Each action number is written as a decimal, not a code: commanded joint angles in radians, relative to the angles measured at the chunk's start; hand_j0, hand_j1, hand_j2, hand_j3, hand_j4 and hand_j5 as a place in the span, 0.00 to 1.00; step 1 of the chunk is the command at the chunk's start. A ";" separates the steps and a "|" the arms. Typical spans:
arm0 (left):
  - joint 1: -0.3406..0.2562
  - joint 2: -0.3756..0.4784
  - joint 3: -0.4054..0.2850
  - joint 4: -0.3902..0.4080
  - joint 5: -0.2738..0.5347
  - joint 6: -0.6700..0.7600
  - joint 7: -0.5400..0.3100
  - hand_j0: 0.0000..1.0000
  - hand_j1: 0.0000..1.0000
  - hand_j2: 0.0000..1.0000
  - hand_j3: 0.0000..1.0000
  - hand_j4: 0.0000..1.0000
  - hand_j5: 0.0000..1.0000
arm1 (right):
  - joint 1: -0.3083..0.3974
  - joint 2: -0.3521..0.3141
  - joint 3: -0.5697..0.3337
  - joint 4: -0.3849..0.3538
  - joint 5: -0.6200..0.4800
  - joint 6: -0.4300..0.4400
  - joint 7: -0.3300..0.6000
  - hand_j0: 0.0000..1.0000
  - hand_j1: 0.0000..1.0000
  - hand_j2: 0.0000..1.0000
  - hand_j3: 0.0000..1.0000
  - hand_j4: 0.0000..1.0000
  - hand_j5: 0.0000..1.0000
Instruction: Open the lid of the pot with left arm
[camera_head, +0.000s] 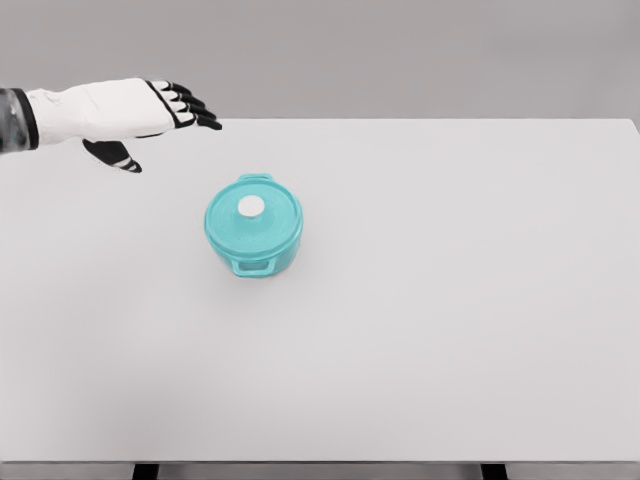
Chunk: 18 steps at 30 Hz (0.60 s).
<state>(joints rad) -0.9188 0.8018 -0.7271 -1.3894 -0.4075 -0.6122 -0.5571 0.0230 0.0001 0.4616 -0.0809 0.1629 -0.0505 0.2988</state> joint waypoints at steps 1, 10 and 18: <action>-0.005 -0.072 -0.104 0.012 0.003 0.001 -0.001 1.00 1.00 1.00 1.00 1.00 1.00 | 0.000 0.000 0.000 0.000 0.000 0.000 0.000 1.00 1.00 1.00 1.00 1.00 1.00; -0.043 -0.141 -0.195 0.013 0.006 0.001 -0.003 1.00 1.00 1.00 1.00 1.00 1.00 | 0.000 0.000 0.000 0.000 0.000 0.000 0.000 1.00 1.00 1.00 1.00 1.00 1.00; -0.078 -0.156 -0.268 0.012 -0.001 0.001 -0.004 0.93 0.93 0.93 0.93 0.93 0.93 | 0.000 0.000 0.000 0.000 0.000 0.000 0.000 1.00 1.00 1.00 1.00 1.00 1.00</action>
<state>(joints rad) -0.9971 0.6475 -0.9838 -1.3768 -0.4116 -0.6132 -0.5617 0.0230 0.0001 0.4616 -0.0812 0.1629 -0.0505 0.2988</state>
